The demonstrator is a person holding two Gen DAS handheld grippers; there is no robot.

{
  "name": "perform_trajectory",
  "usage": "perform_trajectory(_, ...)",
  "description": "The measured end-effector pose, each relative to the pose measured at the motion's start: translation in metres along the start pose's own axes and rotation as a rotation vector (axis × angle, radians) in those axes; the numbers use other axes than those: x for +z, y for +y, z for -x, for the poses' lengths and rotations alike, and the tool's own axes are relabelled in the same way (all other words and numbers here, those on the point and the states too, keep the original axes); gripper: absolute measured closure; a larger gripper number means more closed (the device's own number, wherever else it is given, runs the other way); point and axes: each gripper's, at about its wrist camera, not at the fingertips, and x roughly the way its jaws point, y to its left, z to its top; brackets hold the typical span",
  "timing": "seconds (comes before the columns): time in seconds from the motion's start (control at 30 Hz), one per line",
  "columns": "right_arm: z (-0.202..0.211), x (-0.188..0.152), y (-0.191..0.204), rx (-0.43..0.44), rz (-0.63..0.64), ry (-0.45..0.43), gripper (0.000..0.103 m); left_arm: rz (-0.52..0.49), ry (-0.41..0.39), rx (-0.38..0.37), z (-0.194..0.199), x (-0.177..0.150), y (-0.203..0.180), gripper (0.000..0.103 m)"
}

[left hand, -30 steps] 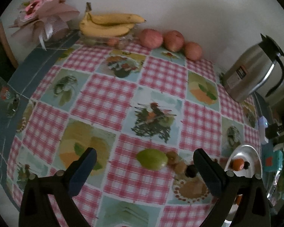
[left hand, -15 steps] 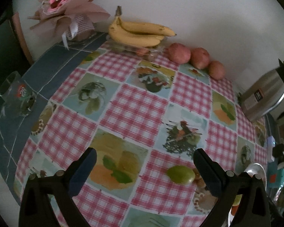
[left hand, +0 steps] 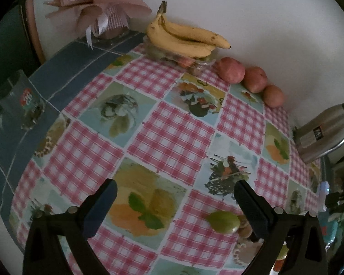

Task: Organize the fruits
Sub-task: 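Lower the right tool onto a dark plum while the left tool approaches a green pear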

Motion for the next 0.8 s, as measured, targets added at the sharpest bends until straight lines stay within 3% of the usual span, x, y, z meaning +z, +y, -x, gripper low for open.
perform_trajectory(0.33, -0.012, -0.008, -0.003, -0.028, 0.026, 0.031, 0.004, -0.017, 0.058, -0.018, -0.016, -0.01, -0.015, 0.0)
perform_trajectory(0.53, -0.026, -0.014, -0.01, 0.033, 0.004, 0.079, 0.004, -0.075, 0.129, -0.024, -0.033, -0.022, -0.034, 0.0)
perform_trajectory(0.8, -0.039, -0.019, -0.014, -0.031, 0.032, 0.112, 0.004, -0.117, 0.178, -0.03, -0.048, -0.032, -0.048, 0.0)
